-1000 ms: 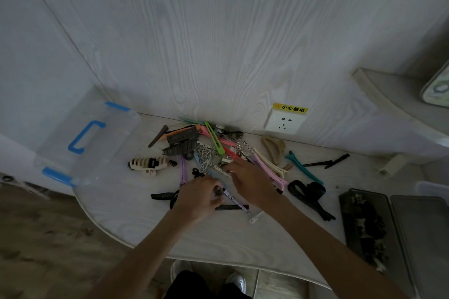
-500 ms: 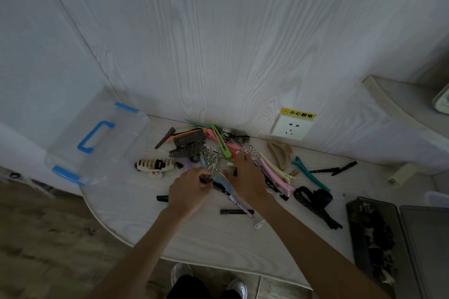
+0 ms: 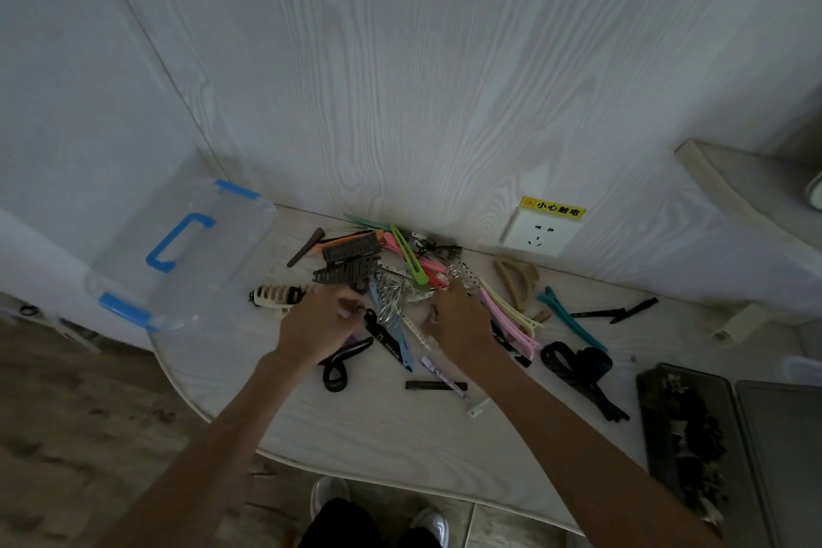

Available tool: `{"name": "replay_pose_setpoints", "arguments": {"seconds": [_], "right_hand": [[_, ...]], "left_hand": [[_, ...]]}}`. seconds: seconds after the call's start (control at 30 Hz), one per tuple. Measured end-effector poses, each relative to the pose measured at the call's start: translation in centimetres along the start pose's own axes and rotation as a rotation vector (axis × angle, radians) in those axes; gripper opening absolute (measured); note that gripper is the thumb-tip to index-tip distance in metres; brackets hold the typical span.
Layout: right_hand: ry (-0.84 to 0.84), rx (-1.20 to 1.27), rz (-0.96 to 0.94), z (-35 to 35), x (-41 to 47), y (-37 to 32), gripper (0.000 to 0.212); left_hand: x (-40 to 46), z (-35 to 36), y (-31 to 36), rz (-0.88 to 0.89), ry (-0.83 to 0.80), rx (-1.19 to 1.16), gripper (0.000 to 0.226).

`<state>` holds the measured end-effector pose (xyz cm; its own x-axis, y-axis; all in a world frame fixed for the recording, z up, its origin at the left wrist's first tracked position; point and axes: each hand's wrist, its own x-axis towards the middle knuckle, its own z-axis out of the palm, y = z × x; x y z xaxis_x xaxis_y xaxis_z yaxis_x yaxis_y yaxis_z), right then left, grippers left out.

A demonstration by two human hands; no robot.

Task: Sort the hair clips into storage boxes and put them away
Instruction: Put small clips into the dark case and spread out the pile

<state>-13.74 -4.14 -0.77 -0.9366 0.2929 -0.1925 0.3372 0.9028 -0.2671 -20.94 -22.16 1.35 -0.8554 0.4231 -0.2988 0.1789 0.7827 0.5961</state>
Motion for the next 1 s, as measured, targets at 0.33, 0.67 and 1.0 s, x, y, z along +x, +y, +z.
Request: {"name": "replay_pose_setpoints", "arguments": {"seconds": [0.33,0.67,1.0], "right_hand": [[0.04,0.839,0.223,-2.3,-2.3,3.5,0.019],[0.147,1.349,0.536,-8.4,-13.9,14.5,0.014],[0.239,1.184,0.42,-8.9,-23.4,23.9,0.085]], "left_hand": [[-1.0,-0.4,3.3,0.092,-0.05,-0.011,0.02],[-1.1,7.7,14.6,0.425,-0.266,0.037,0.015],[-7.0,18.8,25.4,0.458,-0.757,-0.264,0.045]]}}
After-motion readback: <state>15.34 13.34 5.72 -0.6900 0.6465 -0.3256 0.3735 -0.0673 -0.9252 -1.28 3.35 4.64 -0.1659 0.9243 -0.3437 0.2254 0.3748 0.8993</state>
